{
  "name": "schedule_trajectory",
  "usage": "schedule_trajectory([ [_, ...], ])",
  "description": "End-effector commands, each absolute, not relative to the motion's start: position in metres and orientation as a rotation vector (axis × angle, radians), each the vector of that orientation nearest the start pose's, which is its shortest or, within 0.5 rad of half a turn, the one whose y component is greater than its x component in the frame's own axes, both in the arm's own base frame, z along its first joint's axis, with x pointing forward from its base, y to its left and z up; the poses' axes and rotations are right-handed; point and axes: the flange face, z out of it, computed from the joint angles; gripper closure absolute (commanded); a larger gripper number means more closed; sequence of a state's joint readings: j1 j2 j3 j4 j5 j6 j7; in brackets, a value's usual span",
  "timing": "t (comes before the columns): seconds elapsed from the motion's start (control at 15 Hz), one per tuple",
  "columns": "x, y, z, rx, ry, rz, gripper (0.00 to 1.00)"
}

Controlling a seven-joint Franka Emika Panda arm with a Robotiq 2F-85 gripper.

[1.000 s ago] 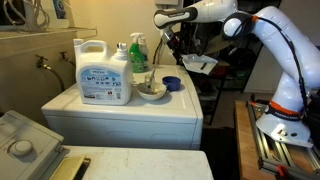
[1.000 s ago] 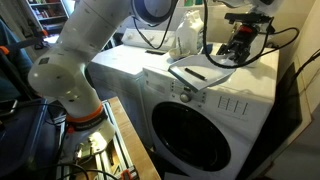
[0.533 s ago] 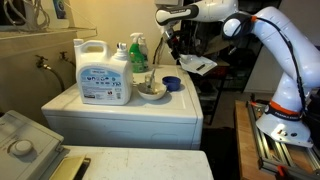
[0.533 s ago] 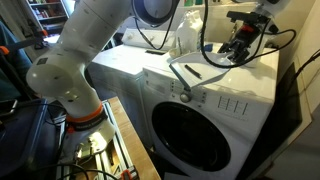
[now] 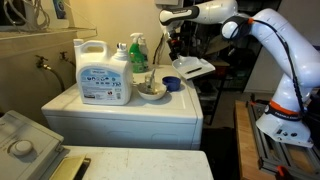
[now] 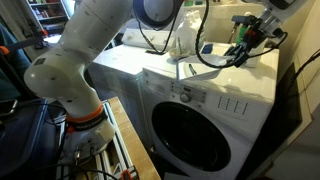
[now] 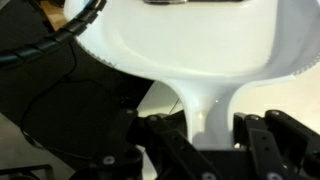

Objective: Turn the dust pan to the left

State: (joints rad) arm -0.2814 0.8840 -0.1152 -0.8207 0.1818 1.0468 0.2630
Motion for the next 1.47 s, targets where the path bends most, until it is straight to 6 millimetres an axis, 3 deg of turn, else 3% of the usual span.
schedule_trajectory([
  [0.0,0.665,-0.24,0.358,-2.626,1.122,0.874,1.0],
  [0.13,0.671,-0.249,0.36,-2.6,1.259,0.784,1.0],
  [0.2,0.666,-0.239,0.358,-2.656,1.142,0.849,1.0],
  [0.53,0.667,-0.25,0.358,-2.623,1.254,0.818,1.0],
  [0.93,0.672,-0.262,0.351,-2.445,1.442,0.771,1.0],
  [1.33,0.683,-0.285,0.35,-2.331,1.639,0.603,1.0],
  [1.4,0.683,-0.283,0.35,-2.358,1.643,0.606,0.75],
])
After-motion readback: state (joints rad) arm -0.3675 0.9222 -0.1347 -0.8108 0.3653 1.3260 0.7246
